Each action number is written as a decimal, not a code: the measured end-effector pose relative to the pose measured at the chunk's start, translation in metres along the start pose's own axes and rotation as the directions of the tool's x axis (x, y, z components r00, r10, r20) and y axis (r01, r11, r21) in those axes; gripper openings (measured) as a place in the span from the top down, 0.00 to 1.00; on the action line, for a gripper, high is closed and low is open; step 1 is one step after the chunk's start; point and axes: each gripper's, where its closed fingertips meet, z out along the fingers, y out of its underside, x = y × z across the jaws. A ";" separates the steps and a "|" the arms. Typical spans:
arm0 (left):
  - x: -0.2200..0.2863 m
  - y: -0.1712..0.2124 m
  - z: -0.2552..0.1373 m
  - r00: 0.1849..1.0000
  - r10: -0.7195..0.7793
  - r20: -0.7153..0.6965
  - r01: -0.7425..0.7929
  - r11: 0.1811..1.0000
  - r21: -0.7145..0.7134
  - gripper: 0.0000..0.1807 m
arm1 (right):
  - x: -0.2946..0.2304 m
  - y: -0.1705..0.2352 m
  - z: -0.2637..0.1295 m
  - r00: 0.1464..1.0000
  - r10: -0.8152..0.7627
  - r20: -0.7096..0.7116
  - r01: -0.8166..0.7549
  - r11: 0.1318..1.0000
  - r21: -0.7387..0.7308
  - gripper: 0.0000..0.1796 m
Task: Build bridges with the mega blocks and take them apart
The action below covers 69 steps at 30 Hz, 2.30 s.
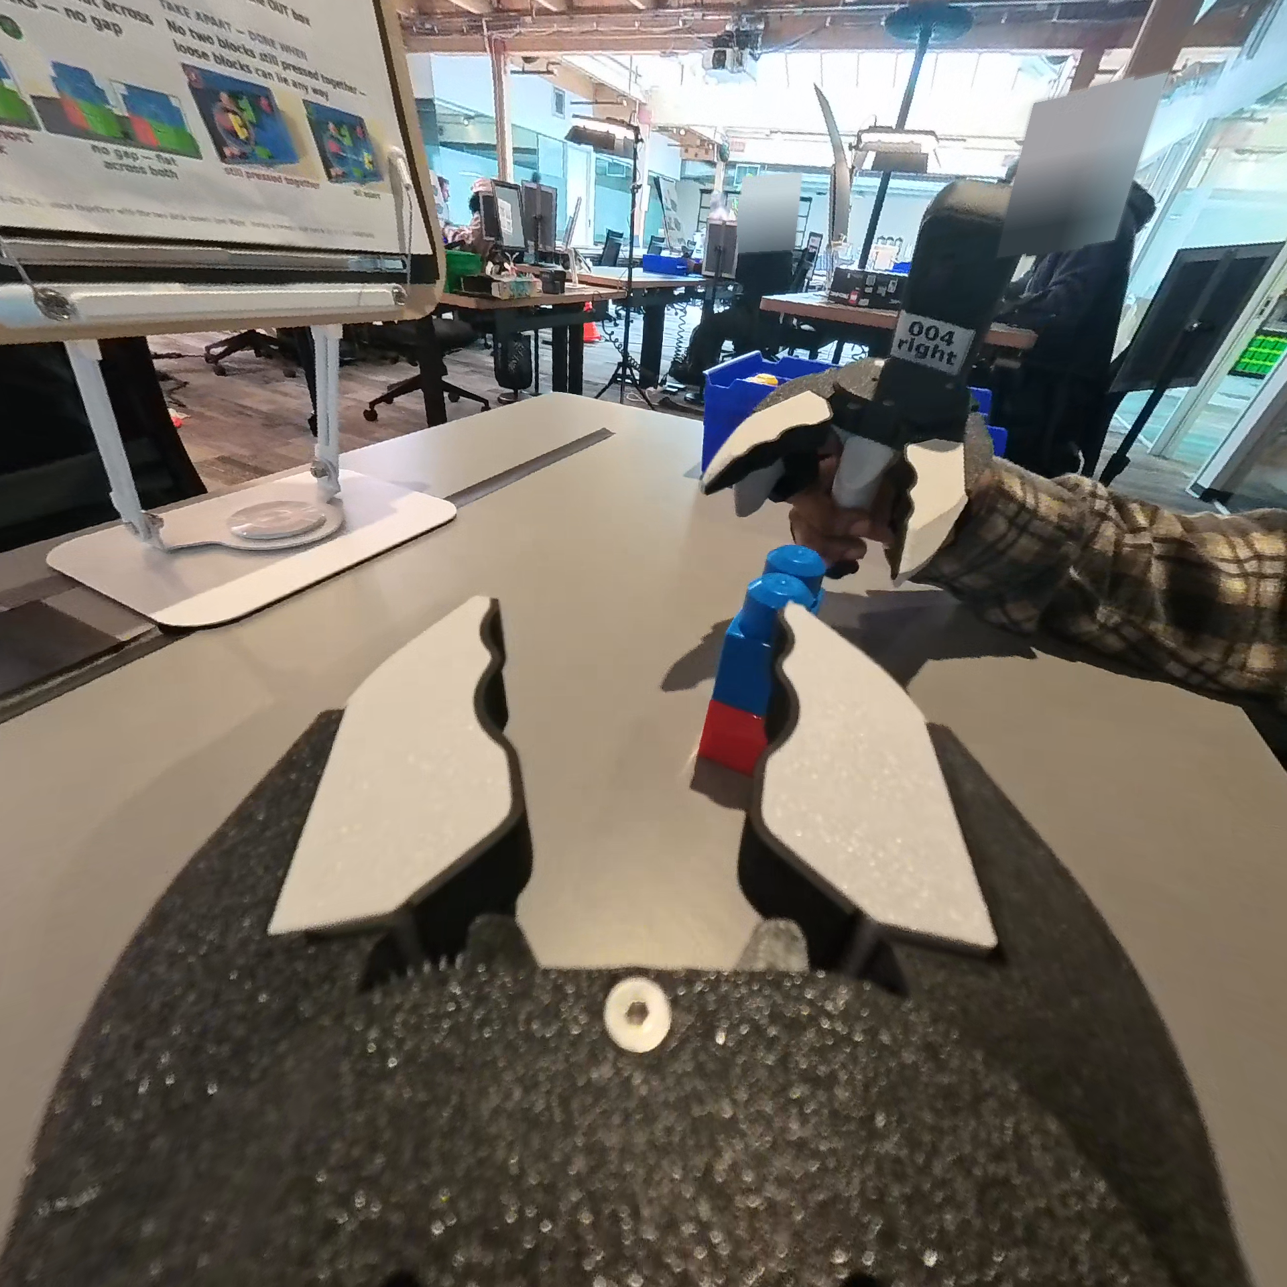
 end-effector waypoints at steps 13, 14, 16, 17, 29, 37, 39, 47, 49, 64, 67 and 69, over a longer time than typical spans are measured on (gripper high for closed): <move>-0.002 -0.004 -0.006 0.998 0.061 0.026 -0.060 0.998 -0.029 0.60 | -0.007 -0.001 -0.005 0.997 -0.070 0.029 0.076 0.962 -0.263 0.49; -0.002 -0.003 -0.006 0.998 0.063 0.027 -0.062 0.998 -0.032 0.60 | -0.008 -0.004 -0.006 0.996 -0.080 0.039 0.088 0.952 -0.293 0.49; -0.004 -0.002 -0.006 0.997 0.070 0.034 -0.069 0.997 -0.043 0.61 | -0.009 -0.010 -0.007 0.993 -0.102 0.062 0.118 0.928 -0.354 0.49; -0.005 -0.001 -0.007 0.996 0.074 0.040 -0.072 0.996 -0.048 0.60 | -0.010 -0.013 -0.007 0.991 -0.115 0.073 0.134 0.913 -0.385 0.49; -0.017 -0.006 -0.016 0.994 0.072 0.087 -0.068 0.997 -0.041 0.60 | -0.017 -0.013 0.010 0.967 -0.127 0.221 0.246 0.692 -0.678 0.54; -0.018 -0.009 -0.018 0.993 0.073 0.089 -0.070 0.997 -0.035 0.60 | -0.017 0.005 0.021 0.959 -0.062 0.275 0.261 0.567 -0.782 0.55; -0.018 -0.008 -0.017 0.994 0.074 0.086 -0.070 0.997 -0.044 0.61 | -0.017 0.013 0.024 0.959 -0.041 0.282 0.260 0.530 -0.807 0.56; -0.015 -0.007 -0.016 0.991 0.098 0.086 -0.093 0.994 -0.060 0.61 | -0.019 0.040 0.035 0.953 0.085 0.289 0.220 0.462 -0.859 0.66; -0.015 -0.007 -0.016 0.992 0.095 0.086 -0.090 0.994 -0.059 0.61 | -0.017 0.049 0.037 0.954 0.091 0.287 0.220 0.440 -0.871 0.67; -0.013 -0.001 -0.012 0.992 0.095 0.079 -0.090 0.994 -0.067 0.62 | 0.029 -0.020 -0.043 0.970 -0.046 0.239 0.232 0.466 -0.854 0.80; -0.012 0.002 -0.010 0.993 0.094 0.069 -0.089 0.993 -0.078 0.63 | 0.052 -0.042 -0.098 0.981 -0.096 0.170 0.195 0.462 -0.865 0.80; -0.012 0.005 -0.008 0.993 0.093 0.069 -0.087 0.993 -0.085 0.63 | 0.068 -0.051 -0.140 0.985 -0.129 0.116 0.163 0.446 -0.880 0.80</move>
